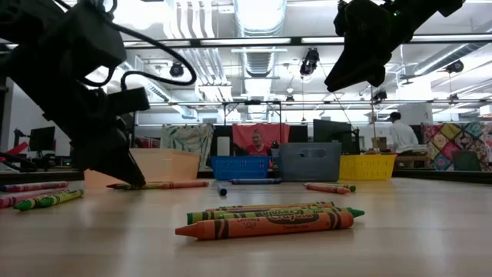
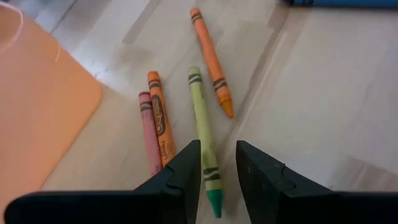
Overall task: Sort crayons
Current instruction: Put the green crayon into the blue bin
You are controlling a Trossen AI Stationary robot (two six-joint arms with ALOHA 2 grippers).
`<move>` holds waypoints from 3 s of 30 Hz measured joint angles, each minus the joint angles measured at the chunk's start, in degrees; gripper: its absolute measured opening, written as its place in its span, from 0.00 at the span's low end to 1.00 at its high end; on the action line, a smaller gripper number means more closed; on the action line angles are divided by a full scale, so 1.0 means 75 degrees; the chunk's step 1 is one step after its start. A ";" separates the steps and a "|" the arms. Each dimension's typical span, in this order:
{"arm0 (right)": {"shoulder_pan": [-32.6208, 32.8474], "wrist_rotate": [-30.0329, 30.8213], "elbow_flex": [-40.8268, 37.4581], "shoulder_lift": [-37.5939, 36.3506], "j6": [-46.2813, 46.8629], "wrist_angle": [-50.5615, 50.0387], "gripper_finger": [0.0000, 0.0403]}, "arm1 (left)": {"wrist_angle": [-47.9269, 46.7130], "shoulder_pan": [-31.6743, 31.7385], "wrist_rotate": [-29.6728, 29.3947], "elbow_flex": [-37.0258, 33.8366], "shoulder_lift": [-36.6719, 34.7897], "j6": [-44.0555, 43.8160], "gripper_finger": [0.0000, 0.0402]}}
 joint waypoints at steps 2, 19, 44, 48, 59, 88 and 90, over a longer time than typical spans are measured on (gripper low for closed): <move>0.0000 0.0000 0.0000 0.0000 0.0003 0.0000 0.26 | 0.0050 0.0000 -0.0018 -0.0015 0.0090 -0.0035 0.21; 0.0000 -0.0002 0.0000 0.0000 0.0005 0.0014 0.26 | 0.0354 -0.0003 -0.0150 -0.0022 0.0526 -0.0487 0.18; 0.0003 -0.0003 0.0000 0.0000 -0.0009 0.0191 0.26 | 0.0239 0.0003 0.0207 -0.0069 -0.0528 -0.0281 0.00; 0.0001 -0.0004 0.0000 0.0000 -0.0084 0.0283 0.26 | 0.0273 0.0003 0.0102 -0.0069 -0.1028 0.0009 0.00; 0.0037 -0.0217 -0.0003 0.1188 -0.1718 0.2555 0.26 | 0.1943 0.0003 -0.0185 -0.0050 -0.2515 0.2107 0.00; 0.0032 -0.1877 0.0003 0.3089 -0.3353 0.8142 0.26 | 0.7231 0.0619 0.1191 -0.0410 -0.1782 0.5261 0.00; 0.0034 -0.1880 0.0003 0.3089 -0.3382 0.8169 0.26 | 0.7507 0.0642 0.1172 -0.0410 -0.1623 0.5262 0.00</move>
